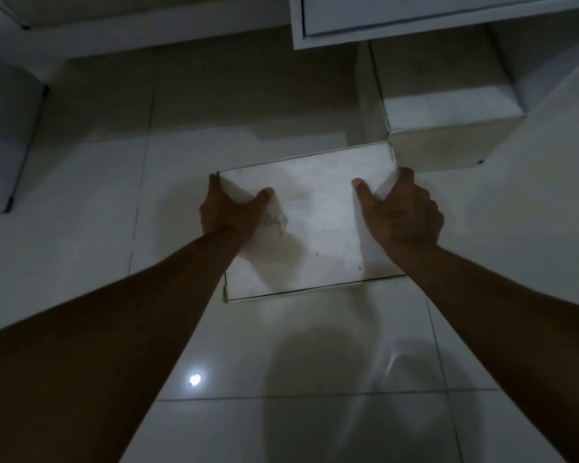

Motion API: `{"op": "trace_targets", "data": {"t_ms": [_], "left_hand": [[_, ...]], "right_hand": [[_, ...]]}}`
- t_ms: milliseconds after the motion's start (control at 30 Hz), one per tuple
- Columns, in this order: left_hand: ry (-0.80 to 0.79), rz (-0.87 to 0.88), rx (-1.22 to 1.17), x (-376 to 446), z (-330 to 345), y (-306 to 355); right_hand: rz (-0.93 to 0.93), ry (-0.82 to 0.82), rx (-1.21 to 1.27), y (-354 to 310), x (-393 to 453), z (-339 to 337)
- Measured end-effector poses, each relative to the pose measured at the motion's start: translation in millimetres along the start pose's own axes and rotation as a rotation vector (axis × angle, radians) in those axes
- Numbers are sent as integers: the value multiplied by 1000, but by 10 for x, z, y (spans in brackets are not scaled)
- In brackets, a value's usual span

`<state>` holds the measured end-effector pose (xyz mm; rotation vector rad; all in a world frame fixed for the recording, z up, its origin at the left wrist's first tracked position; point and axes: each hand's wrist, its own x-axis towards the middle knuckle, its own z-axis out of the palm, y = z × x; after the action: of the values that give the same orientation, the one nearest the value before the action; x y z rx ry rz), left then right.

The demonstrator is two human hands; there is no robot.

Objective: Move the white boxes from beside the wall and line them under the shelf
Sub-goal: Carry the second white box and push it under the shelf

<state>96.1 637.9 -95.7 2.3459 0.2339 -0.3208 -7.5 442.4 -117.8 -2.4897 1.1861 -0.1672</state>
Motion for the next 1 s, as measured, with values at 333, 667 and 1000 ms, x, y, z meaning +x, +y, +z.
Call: {"op": "trace_targets", "data": {"t_ms": [333, 667, 1000], "left_hand": [[-52, 389, 398, 284, 143, -18], [-168, 610, 575, 354, 41, -68], [-85, 392, 629, 422, -282, -345]], "right_hand": [[-649, 55, 40, 184, -289, 127], [-1136, -221, -154, 411, -250, 49], [-1074, -276, -107, 350, -1, 35]]}}
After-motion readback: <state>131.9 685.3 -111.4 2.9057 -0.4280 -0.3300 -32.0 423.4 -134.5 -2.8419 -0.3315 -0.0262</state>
